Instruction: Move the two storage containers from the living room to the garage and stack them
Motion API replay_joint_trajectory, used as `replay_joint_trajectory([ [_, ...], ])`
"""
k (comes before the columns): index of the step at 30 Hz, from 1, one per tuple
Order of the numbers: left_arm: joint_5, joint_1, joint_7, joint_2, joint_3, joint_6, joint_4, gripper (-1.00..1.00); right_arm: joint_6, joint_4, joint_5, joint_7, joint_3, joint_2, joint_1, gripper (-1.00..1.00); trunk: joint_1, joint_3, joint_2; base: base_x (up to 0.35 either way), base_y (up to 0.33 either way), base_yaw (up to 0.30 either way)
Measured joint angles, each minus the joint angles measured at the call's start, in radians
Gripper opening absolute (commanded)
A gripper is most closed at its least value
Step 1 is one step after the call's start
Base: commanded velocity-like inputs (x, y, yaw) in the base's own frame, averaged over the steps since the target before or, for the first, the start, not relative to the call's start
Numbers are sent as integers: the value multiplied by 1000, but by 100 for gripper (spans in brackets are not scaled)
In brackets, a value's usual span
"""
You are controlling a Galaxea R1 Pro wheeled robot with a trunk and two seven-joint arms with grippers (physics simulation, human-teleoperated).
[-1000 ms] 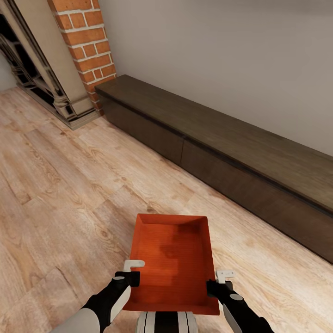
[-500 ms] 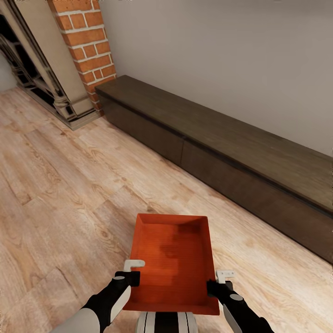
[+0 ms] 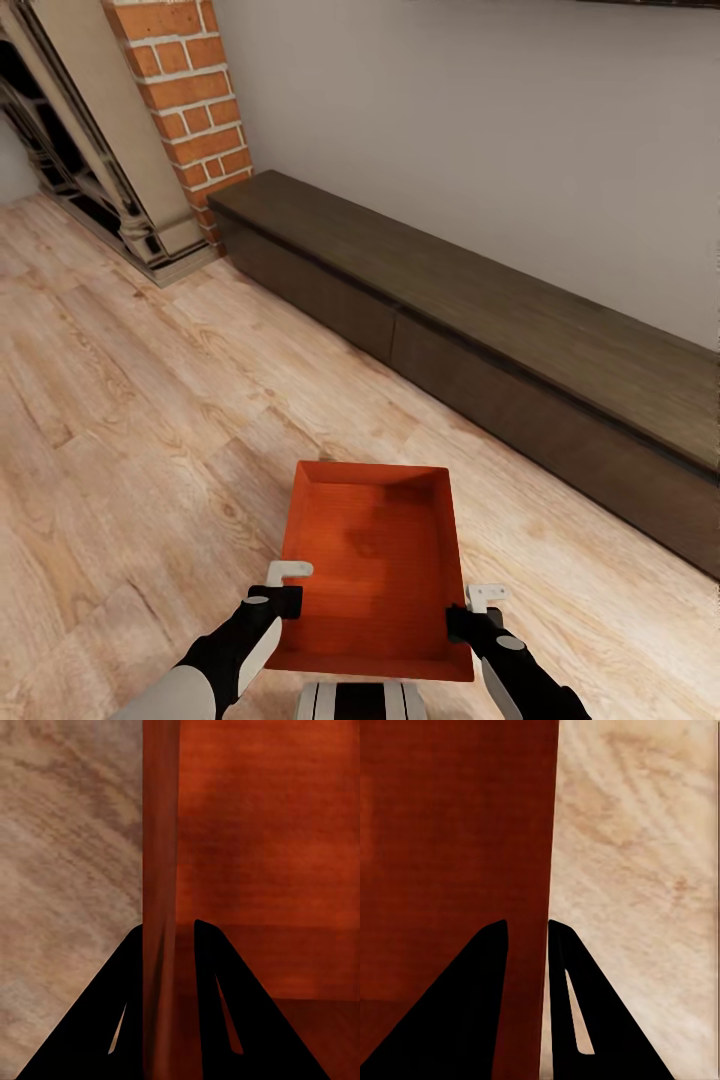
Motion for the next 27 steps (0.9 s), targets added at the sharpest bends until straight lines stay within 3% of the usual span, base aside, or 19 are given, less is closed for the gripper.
replay_joint_trajectory([
  [14, -4, 0, -3, 1, 2, 3, -1, -100, 0, 1, 4, 1, -4, 2, 0, -100, -54, 45, 98, 0, 0, 0],
  [27, 1, 0, 0, 0, 0, 3, 0, -100, 4, -1, 2, -1, 0, 1, 0, -100, -104, 104, 189, 0, 0, 0],
])
